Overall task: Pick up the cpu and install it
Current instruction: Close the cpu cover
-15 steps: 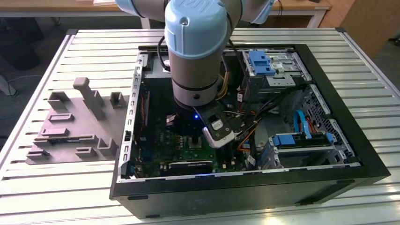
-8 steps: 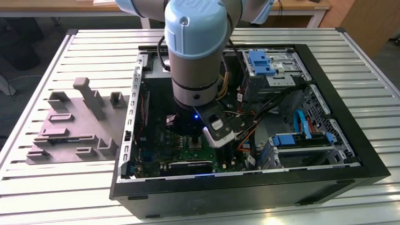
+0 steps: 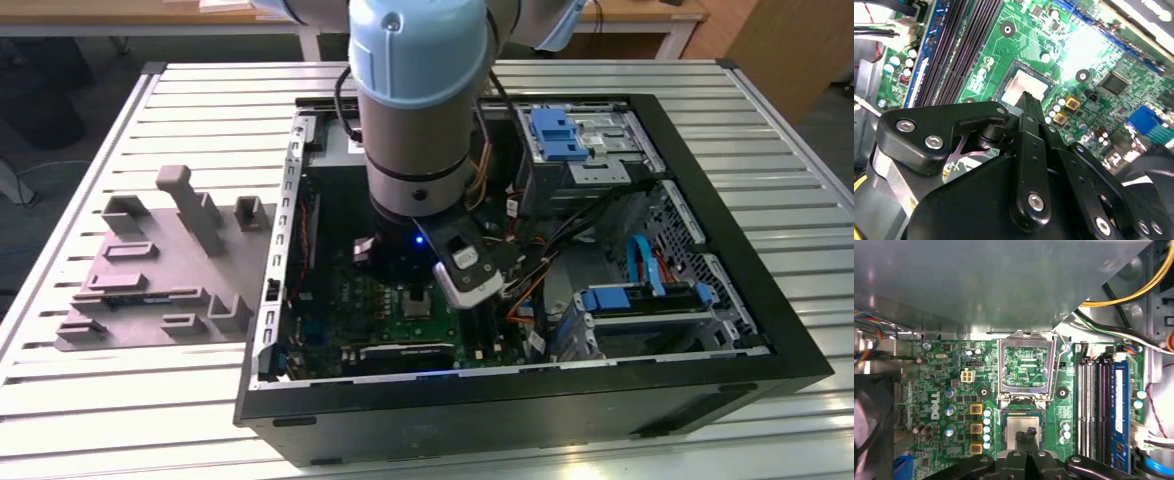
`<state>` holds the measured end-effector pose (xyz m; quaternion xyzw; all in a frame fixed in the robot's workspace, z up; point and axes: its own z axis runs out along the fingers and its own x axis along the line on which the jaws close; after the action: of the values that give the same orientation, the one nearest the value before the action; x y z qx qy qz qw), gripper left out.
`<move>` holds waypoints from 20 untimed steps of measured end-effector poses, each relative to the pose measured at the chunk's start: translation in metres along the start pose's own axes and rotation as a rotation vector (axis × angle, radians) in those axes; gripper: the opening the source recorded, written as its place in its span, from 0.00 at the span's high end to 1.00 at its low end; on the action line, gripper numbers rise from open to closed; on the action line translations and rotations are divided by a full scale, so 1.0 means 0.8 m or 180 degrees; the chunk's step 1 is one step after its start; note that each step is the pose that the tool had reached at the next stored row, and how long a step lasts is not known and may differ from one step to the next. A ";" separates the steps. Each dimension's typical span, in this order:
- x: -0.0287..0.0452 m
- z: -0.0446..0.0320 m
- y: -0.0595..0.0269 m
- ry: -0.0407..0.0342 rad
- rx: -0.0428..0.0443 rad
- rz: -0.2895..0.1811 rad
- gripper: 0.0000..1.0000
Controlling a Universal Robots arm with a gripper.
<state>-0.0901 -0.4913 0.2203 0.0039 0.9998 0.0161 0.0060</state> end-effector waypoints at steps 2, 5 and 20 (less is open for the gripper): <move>0.0000 -0.0080 0.000 -0.0002 0.0003 0.0000 0.89; 0.0000 -0.0222 0.001 -0.0003 0.0009 0.0000 0.89; 0.0000 -0.0256 0.004 0.0011 0.0007 -0.0632 0.89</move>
<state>-0.0903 -0.4888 0.2408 -0.0952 0.9953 0.0143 0.0058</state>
